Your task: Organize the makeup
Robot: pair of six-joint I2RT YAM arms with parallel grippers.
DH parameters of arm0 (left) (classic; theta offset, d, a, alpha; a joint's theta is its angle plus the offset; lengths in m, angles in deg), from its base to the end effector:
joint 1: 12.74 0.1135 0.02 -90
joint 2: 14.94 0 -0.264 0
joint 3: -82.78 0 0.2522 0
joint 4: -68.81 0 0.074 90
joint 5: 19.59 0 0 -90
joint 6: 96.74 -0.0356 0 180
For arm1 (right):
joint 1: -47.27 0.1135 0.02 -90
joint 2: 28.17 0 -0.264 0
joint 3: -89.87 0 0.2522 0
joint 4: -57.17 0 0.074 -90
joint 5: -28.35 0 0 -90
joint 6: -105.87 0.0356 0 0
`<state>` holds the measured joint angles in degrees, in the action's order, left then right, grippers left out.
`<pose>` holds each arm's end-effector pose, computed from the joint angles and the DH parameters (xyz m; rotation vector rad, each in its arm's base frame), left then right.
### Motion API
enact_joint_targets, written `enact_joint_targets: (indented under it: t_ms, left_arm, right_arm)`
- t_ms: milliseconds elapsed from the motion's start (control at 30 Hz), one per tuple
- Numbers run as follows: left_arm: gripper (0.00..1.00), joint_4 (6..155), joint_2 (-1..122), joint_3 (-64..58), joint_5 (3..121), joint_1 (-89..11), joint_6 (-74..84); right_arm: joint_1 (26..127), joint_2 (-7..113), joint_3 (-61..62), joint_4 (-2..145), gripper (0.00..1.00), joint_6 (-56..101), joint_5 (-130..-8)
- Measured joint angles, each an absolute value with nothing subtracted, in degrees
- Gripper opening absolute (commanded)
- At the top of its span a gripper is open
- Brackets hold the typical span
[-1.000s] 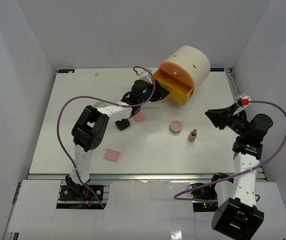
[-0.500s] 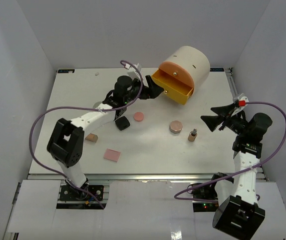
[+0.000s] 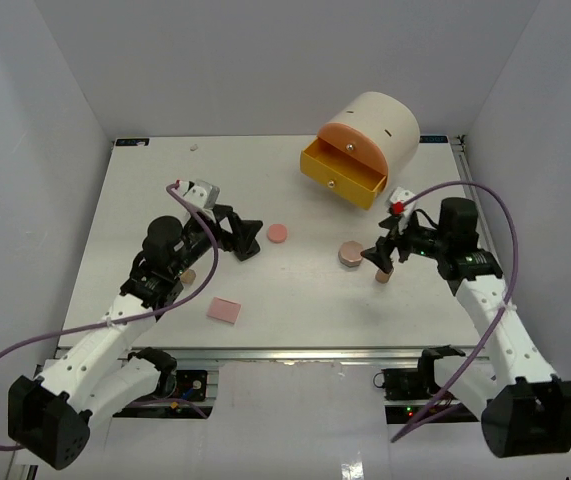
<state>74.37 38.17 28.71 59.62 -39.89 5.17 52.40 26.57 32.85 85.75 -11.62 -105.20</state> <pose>0.1948 -0.1074 0.3201 0.3694 1.6526 -0.6706 0.2060 0.0431 0.2949 -0.9724 1.6677 0.5086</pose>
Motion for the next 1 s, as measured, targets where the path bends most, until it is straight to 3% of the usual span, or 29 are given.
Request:
enact_joint_targets:
  t_ms: [233, 433, 667, 1000]
  left_arm:
    - [0.98, 76.4, 33.2, 32.0, 64.7, -39.9, 0.7]
    - [0.98, 77.7, 30.2, 32.0, 72.1, -40.0, -0.7]
    - [0.98, 78.2, 24.4, 32.3, 83.2, -39.8, -2.2]
    - [0.98, 77.4, 19.7, 33.8, 90.7, -38.8, -3.3]
  right_arm:
    - [76.2, 39.6, 17.1, 103.3, 0.98, -31.4, -80.3]
    - [89.5, 46.9, 17.2, 111.3, 0.97, -46.5, -59.0]
    - [95.8, 55.4, 23.1, 114.8, 0.95, -55.0, -40.9]
    - [100.2, 65.2, 25.5, 113.8, 0.94, -56.6, -25.7]
